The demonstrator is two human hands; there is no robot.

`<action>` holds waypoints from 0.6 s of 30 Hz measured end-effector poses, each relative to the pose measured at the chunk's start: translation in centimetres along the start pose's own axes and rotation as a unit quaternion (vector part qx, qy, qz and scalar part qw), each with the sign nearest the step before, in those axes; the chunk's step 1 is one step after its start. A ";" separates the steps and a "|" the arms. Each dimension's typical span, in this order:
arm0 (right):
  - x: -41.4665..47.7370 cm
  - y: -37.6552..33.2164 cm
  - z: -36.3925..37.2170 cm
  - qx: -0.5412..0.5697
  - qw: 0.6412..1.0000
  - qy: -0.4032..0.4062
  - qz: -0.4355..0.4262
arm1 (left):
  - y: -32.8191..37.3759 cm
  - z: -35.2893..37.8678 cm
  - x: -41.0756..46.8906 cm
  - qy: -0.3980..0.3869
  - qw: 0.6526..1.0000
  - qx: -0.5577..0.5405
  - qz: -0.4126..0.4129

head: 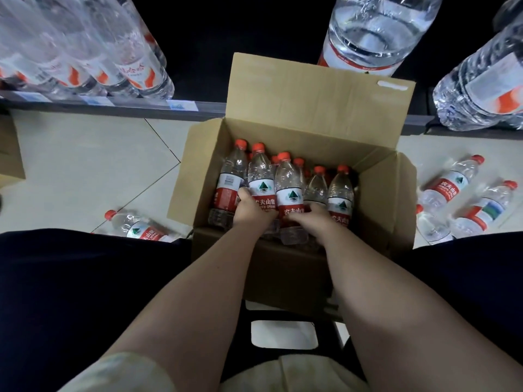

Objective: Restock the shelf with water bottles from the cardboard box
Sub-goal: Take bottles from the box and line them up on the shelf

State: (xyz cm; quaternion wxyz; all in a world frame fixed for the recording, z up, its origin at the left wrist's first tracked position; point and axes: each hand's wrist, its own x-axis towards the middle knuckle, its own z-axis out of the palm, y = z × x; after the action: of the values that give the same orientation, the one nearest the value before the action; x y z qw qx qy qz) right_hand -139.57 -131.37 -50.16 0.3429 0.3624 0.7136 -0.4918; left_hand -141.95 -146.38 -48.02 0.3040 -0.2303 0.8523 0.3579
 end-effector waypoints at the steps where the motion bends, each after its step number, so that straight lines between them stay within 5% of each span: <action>1: 0.1 0.1 0.2 -0.008 1.000 0.005 -0.005 | 0.1 0.0 0.1 -0.003 0.999 -0.037 -0.015; 10: -1.8 -0.6 -1.3 0.058 0.998 -0.004 0.010 | 2.2 -1.9 -1.5 -0.069 0.980 -0.156 -0.099; 18: -8.9 -4.4 -4.1 0.127 0.991 0.012 -0.047 | 6.6 -5.9 -8.5 -0.089 0.972 -0.216 -0.022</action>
State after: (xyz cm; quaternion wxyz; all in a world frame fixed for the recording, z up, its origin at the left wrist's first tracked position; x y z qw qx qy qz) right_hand -139.43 -130.20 -39.52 0.2623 0.3747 0.6660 -0.5893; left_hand -142.01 -145.09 -35.78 0.3293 -0.2764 0.7194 0.5456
